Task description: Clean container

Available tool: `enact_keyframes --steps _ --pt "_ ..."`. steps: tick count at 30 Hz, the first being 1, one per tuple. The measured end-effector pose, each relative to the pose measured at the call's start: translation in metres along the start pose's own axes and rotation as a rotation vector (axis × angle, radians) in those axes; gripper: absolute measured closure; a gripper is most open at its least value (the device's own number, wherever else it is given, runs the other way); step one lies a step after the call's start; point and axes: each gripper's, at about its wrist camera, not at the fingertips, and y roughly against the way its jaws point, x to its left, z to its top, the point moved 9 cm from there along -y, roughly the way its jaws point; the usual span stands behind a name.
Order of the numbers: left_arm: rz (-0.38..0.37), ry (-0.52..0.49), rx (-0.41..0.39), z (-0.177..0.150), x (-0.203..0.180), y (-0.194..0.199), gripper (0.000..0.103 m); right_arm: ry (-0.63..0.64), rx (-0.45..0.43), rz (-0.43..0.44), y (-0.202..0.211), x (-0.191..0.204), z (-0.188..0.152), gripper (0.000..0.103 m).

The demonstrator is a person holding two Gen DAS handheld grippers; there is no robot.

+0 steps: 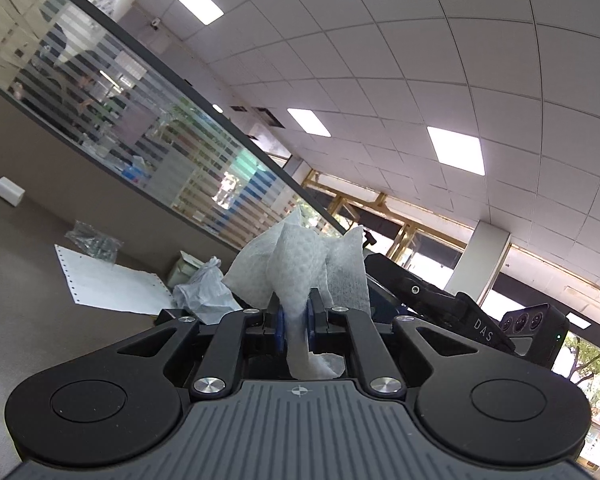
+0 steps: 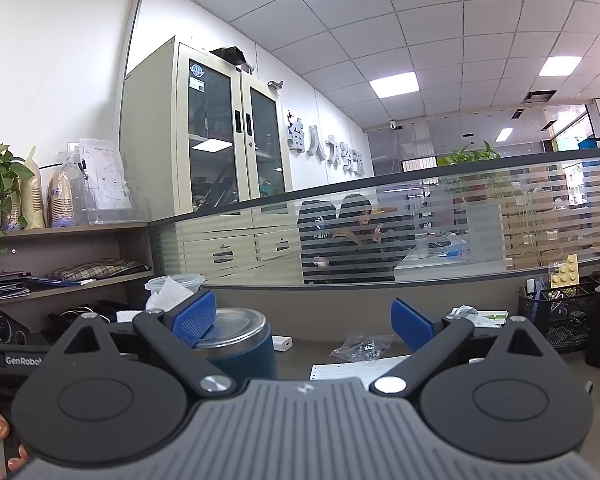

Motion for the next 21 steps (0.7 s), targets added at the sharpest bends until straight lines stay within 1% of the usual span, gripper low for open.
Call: enact_keyframes --steps 5,8,16,21 --pt "-0.012 -0.022 -0.035 0.013 -0.010 0.003 0.090 0.002 0.002 0.005 -0.001 0.001 0.000 0.006" --pt "0.003 -0.032 -0.042 0.017 -0.014 0.002 0.090 0.001 0.002 0.006 -0.001 0.001 0.000 0.006" --pt "0.047 -0.027 -0.038 0.009 -0.013 -0.001 0.090 -0.004 0.000 0.004 -0.001 -0.005 -0.001 0.006" --pt "0.071 -0.048 -0.013 0.001 -0.010 0.000 0.090 -0.002 -0.001 0.003 -0.001 -0.004 -0.002 0.006"
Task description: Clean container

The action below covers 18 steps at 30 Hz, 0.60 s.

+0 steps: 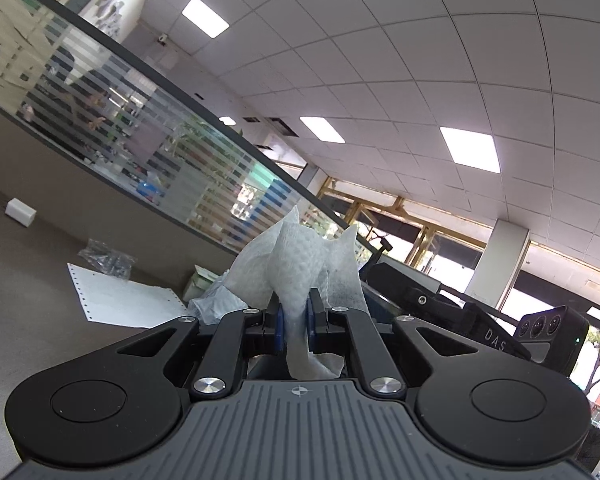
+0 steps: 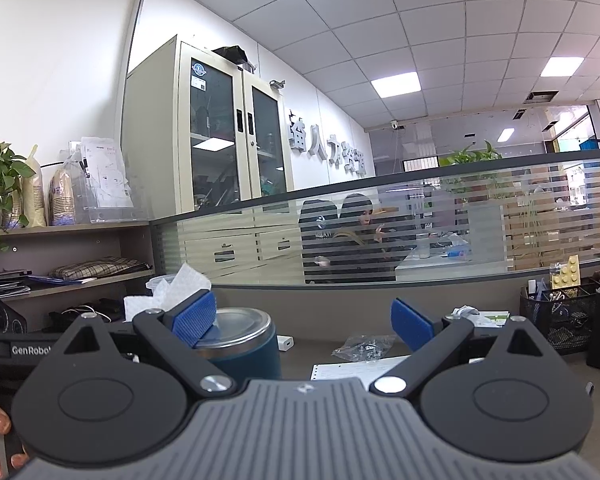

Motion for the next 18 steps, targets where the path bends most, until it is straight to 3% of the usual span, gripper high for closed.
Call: enact_keyframes --steps 10,18 --pt "-0.038 -0.025 -0.028 0.019 -0.012 0.006 0.090 0.004 0.003 0.010 -0.003 0.001 -0.001 0.006" --pt "-0.006 -0.028 -0.005 0.010 -0.009 0.003 0.090 -0.006 0.005 0.011 -0.003 -0.002 -0.001 0.006"
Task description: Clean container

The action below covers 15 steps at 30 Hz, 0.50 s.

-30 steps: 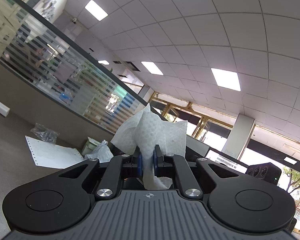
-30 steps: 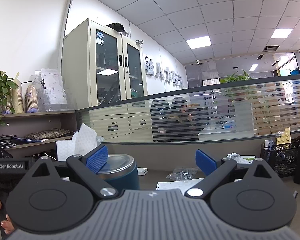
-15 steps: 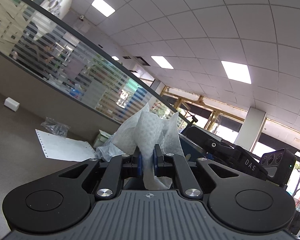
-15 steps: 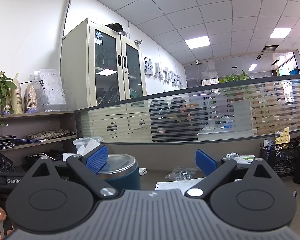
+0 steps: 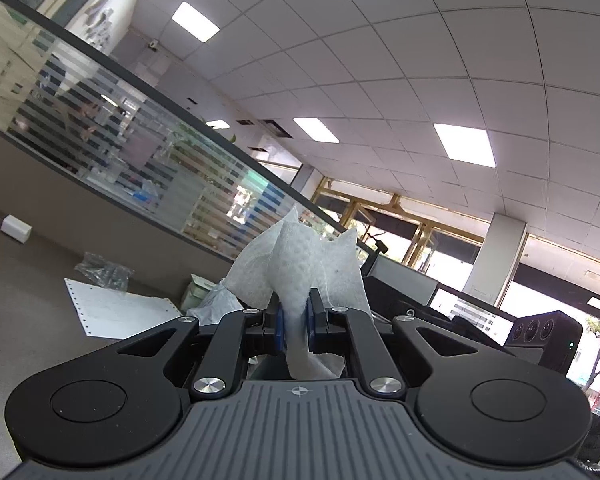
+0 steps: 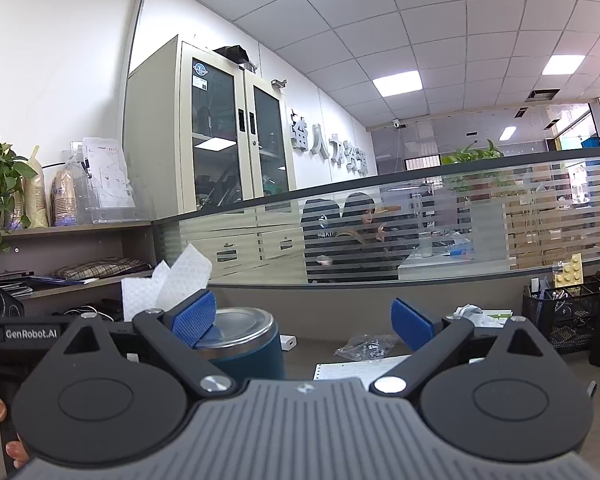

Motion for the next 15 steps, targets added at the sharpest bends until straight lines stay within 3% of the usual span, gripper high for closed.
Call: enact_keyframes --steps 15 --pt "0.026 0.017 0.032 -0.016 0.013 0.000 0.090 -0.007 -0.003 0.012 -0.002 -0.001 0.000 0.006"
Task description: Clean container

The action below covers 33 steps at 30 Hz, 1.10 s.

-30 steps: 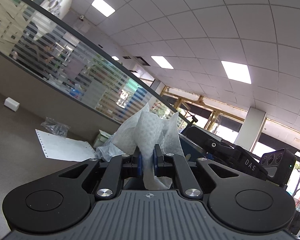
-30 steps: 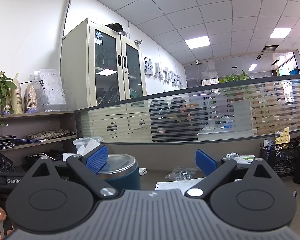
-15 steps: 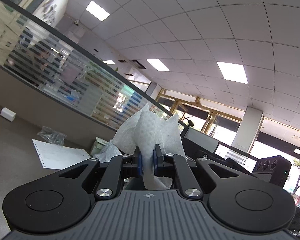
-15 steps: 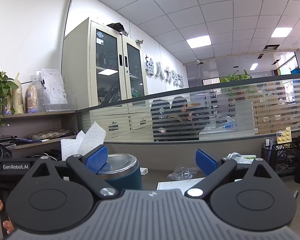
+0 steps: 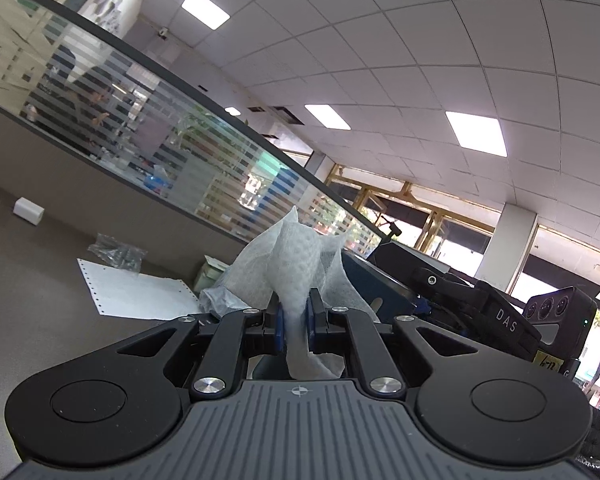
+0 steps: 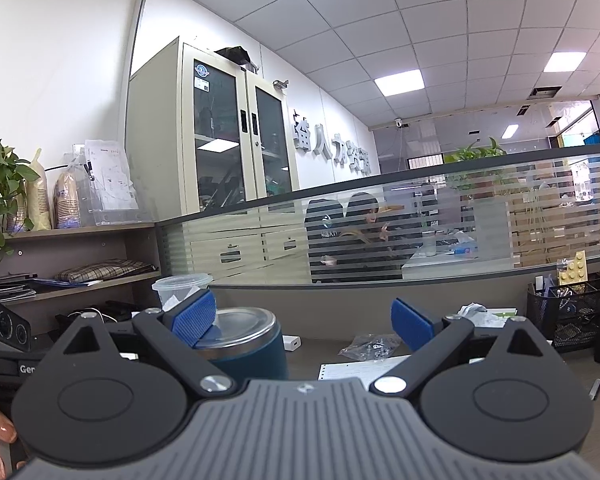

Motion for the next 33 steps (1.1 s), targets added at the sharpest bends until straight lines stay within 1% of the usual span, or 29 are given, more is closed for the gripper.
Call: enact_keyframes --steps 4,8,22,27,31,33 --pt "0.004 0.002 0.005 -0.002 0.002 0.000 0.090 0.000 -0.001 0.002 0.001 -0.001 0.000 0.006" --pt "0.018 0.001 0.036 -0.007 0.007 -0.002 0.090 -0.002 -0.001 0.004 0.003 -0.002 -0.001 0.006" --pt "0.025 0.044 0.061 -0.017 0.016 -0.005 0.090 -0.004 -0.001 0.000 0.003 0.000 -0.001 0.006" --pt "0.014 0.060 0.055 -0.014 0.016 -0.004 0.090 -0.001 0.000 0.001 0.003 0.001 -0.001 0.006" --pt "-0.016 0.065 0.030 -0.006 0.010 0.000 0.090 -0.003 0.000 0.002 0.003 0.000 -0.002 0.006" --pt "-0.010 0.054 0.027 -0.005 0.009 -0.001 0.090 -0.003 -0.001 0.000 0.003 0.000 -0.002 0.006"
